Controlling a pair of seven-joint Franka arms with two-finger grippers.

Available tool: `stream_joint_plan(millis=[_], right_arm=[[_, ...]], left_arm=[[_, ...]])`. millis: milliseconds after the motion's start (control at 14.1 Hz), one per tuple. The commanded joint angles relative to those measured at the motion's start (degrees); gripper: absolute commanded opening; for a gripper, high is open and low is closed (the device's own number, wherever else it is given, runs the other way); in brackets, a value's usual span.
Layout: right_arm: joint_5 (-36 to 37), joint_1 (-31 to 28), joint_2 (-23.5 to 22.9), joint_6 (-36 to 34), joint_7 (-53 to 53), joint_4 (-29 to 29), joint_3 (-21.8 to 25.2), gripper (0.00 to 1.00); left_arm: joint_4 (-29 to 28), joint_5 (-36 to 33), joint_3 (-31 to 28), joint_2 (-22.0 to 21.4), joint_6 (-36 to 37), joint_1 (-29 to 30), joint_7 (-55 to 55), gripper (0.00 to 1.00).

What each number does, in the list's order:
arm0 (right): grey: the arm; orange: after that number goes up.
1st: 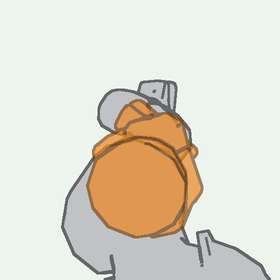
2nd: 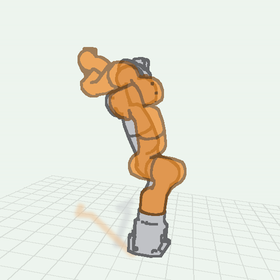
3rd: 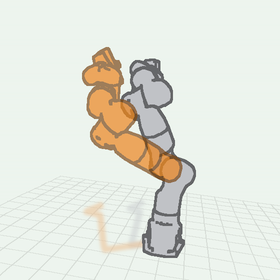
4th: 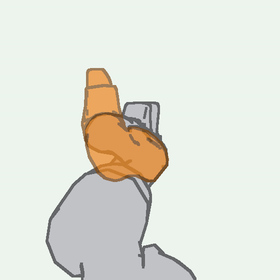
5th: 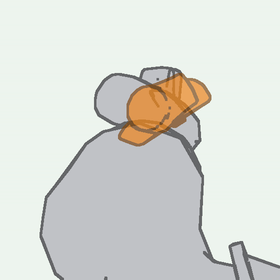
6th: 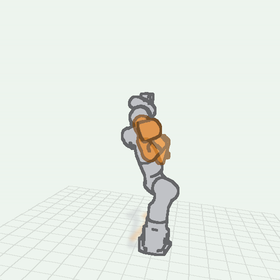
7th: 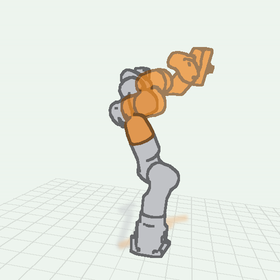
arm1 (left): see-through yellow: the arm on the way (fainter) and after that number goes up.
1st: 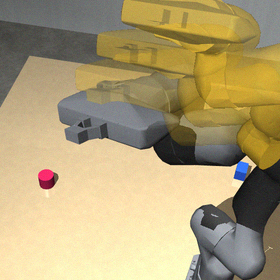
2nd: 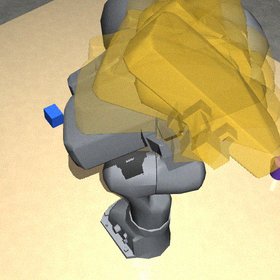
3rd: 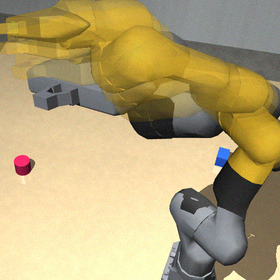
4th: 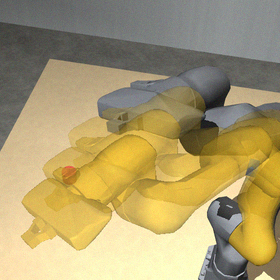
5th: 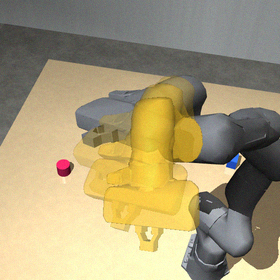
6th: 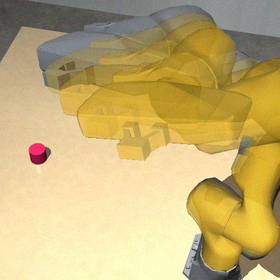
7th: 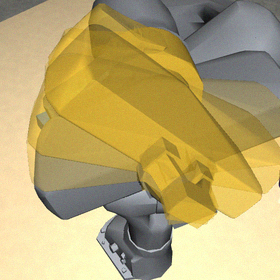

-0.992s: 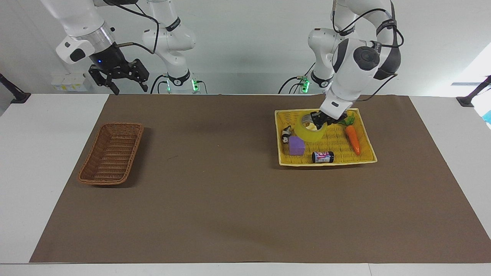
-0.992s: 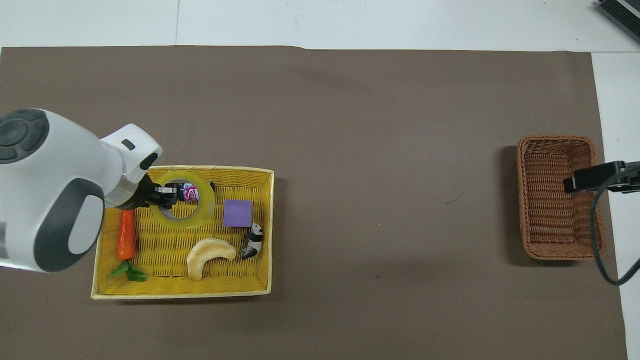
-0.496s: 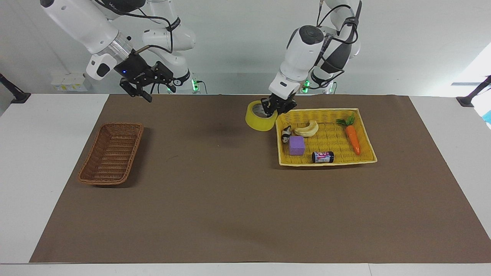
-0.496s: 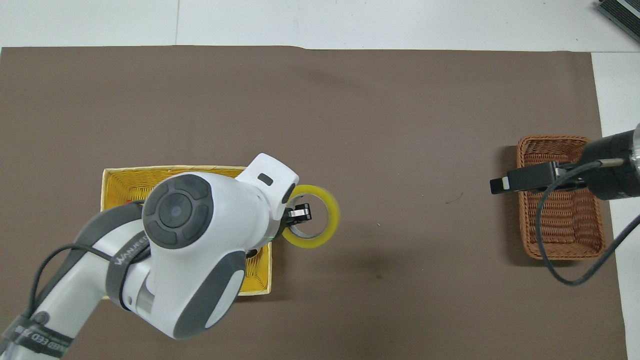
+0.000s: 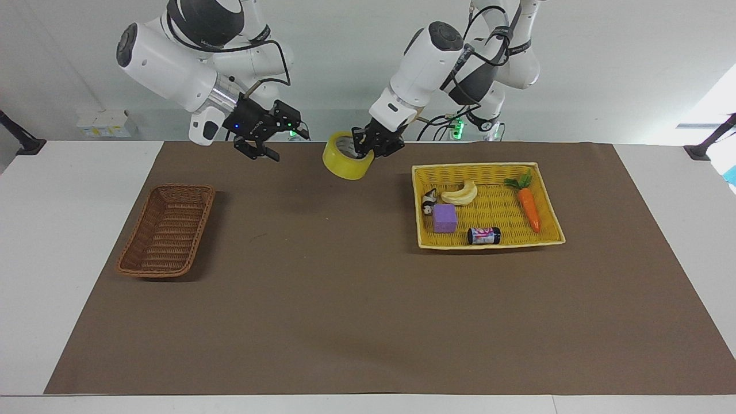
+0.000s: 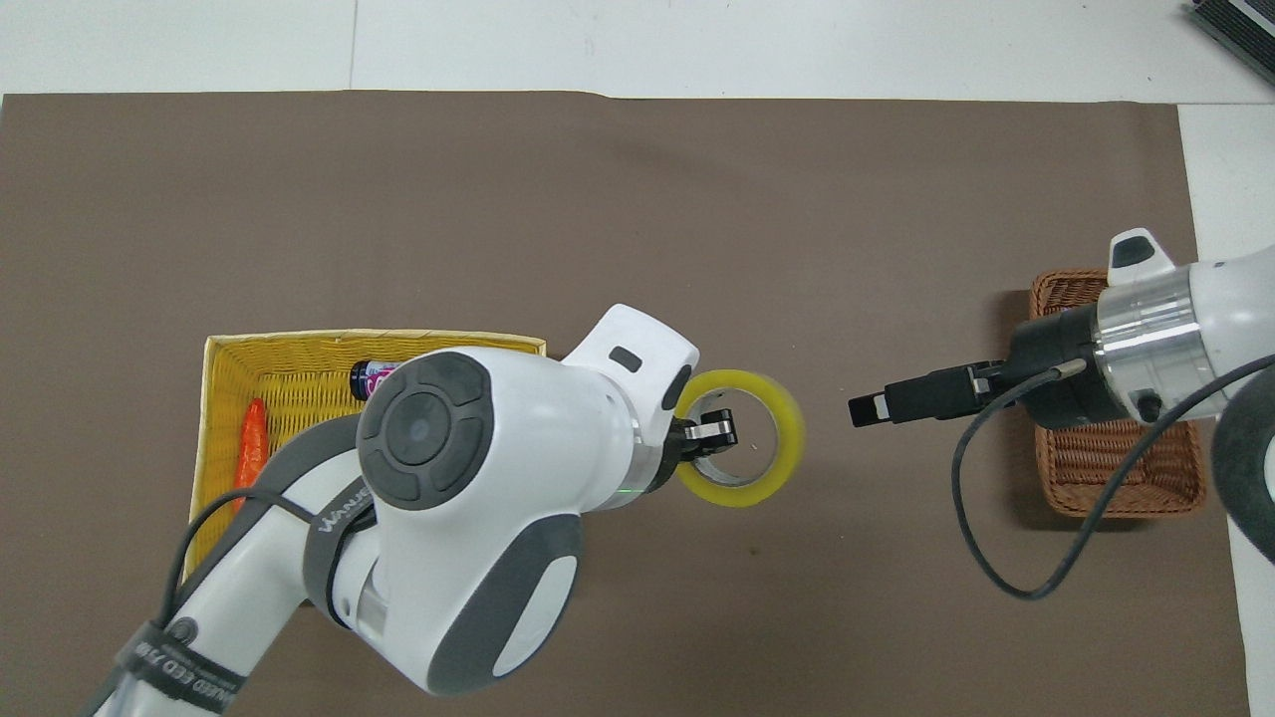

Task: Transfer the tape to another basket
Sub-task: 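Carry the tape toward the basket while the right gripper reaches toward it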

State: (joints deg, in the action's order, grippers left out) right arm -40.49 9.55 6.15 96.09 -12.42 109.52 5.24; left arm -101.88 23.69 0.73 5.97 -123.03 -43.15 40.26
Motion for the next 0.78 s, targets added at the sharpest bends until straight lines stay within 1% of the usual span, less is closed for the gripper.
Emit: stream_joint_plan(millis=[0,142,354,567,708], right_arm=[[-4.9,-0.5,2.5,1.6,-4.4,4.5,0.1,1.0],[-5.8,-0.7,2.6,1.6,-6.4,5.3,0.2,1.0],[-4.1,-1.9,2.6,0.9,-14.0,5.6,0.4,1.0],[-3.8,-2.0,2.6,1.3,-13.9,5.7,0.3,1.0],[-3.9,-2.4,2.5,1.0,-13.7,5.7,0.3,1.0]], left_arm=[[6.7,1.1,1.5,5.2,-0.6,-0.4,2.2,0.0],[7.3,1.1,2.3,5.3,-0.7,-0.4,2.1,0.0],[7.8,1.2,3.0,5.0,-1.8,-0.3,2.1,0.0],[8.5,1.2,3.9,4.3,-1.8,-0.4,2.8,0.0],[8.5,0.7,6.3,4.2,-3.3,-0.4,6.4,0.0]])
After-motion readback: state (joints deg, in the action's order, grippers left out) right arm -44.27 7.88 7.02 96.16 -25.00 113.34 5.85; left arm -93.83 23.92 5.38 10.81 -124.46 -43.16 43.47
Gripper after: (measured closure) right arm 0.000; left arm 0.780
